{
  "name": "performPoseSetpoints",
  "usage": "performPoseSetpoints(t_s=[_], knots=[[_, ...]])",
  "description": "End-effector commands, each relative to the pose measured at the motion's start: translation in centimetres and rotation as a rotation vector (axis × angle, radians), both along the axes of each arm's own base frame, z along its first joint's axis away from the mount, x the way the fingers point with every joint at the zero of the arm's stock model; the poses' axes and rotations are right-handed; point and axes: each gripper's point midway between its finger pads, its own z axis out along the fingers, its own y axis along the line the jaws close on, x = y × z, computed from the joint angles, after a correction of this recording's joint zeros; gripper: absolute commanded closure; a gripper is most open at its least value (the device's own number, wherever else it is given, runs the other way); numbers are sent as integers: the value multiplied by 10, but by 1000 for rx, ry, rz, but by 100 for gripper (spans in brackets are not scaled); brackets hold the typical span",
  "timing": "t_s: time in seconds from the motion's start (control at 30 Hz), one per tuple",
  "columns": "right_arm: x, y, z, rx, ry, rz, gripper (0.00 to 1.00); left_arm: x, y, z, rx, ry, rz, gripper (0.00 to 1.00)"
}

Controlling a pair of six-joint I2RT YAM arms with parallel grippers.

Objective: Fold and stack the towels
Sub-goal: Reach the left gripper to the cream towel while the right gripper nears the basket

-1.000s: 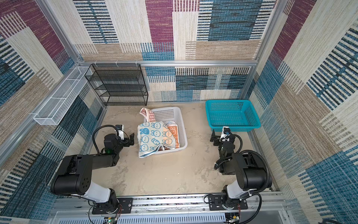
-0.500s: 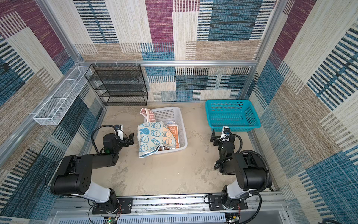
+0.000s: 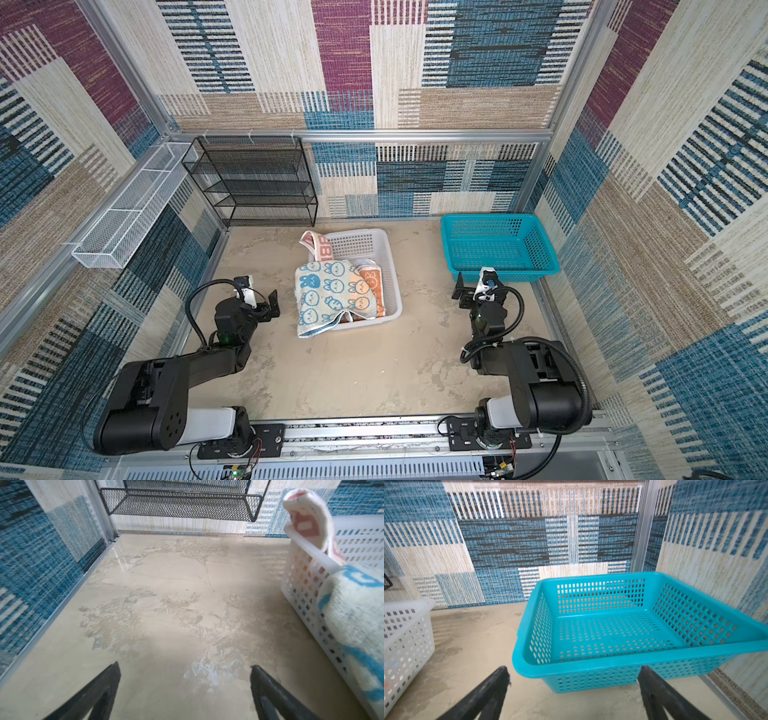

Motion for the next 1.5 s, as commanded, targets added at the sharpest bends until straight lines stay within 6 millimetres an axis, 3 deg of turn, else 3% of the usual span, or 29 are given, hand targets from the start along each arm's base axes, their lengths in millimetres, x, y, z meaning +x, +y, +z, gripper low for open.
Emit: performPoseSetpoints(t_s=[0.0, 0.23, 0.33, 0.47, 0.57, 0.73, 0.87, 0.93, 1.07, 1.23, 1.33, 1.47], knots=[[-2, -7, -7, 53, 49, -49, 1, -4, 9, 16, -16, -20, 77, 0], [-4, -29, -6, 232, 129, -204, 1, -33, 24, 28, -149, 38, 232, 1], [-14, -51, -18, 384, 210, -386, 1, -36, 14, 38, -207, 71, 204, 1], [-10, -37, -13, 460, 249, -318, 1, -40, -9, 60, -299, 42, 145, 1], [-4, -10, 0, 483, 266, -155, 1, -40, -29, 70, -375, 29, 88, 1], [11, 58, 40, 442, 299, 176, 1, -33, -84, 77, -479, 148, -118, 1], [23, 120, 48, 338, 404, 381, 1, -35, -124, 80, -514, 215, -250, 1], [26, 150, 42, 312, 478, 483, 1, -36, -138, 82, -520, 234, -282, 1], [39, 189, 34, 263, 563, 570, 1, -38, -161, 85, -561, 270, -356, 1], [61, 216, 3, 226, 705, 592, 10, -36, -172, 87, -645, 304, -361, 1], [64, 236, -10, 197, 752, 630, 13, -35, -175, 82, -680, 352, -344, 1], [68, 248, -37, 171, 832, 623, 19, -35, -182, 78, -694, 443, -344, 1]])
